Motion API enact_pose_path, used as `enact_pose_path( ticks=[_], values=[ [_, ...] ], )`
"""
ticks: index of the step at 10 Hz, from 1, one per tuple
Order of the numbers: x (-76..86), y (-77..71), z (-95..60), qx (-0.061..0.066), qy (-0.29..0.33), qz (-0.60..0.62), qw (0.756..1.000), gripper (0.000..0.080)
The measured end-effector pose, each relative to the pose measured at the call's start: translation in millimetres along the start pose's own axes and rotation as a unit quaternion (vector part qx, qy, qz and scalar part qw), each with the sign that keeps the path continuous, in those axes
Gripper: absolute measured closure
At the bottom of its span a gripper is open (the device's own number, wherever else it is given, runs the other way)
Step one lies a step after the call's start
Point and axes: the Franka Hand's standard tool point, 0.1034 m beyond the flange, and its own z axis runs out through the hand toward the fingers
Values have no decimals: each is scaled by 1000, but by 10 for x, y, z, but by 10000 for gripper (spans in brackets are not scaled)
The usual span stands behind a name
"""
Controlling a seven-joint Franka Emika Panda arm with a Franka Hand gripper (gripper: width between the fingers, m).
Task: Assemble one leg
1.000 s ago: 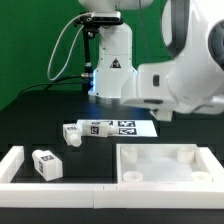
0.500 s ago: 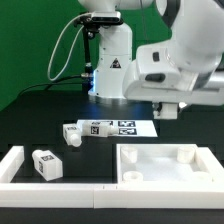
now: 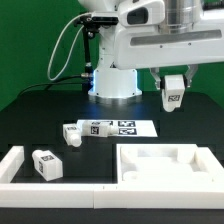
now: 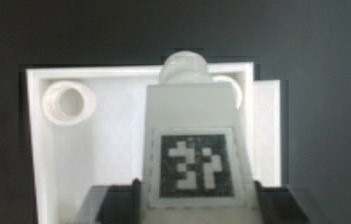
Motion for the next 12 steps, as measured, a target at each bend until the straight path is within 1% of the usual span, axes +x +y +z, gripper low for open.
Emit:
enact_pose_path(
  ticks=[1, 2, 3, 4, 5, 6, 7, 8, 9, 10, 11, 12],
  values=[
    [33, 6, -14, 0, 41, 0, 999, 512],
    [85, -15, 10, -1, 78, -3, 997, 512],
    [219, -77, 67, -5, 140, -16, 990, 512],
    [361, -82, -2, -7, 183, -29, 983, 512],
    [535, -70, -103, -12, 238, -41, 970, 512],
    [583, -129, -99, -12, 286, -42, 957, 512],
    [532, -200, -96, -12, 303, -47, 952, 512],
    [559, -162, -129, -16, 347, -51, 936, 512],
    [549, -139, -73, -20, 366, -52, 929, 512],
    [543, -145, -34, -21, 358, -55, 932, 512],
    [608, -135, 68, -27, 377, -62, 924, 512],
    [714, -180, 191, -28, 370, -66, 926, 512]
  ],
)
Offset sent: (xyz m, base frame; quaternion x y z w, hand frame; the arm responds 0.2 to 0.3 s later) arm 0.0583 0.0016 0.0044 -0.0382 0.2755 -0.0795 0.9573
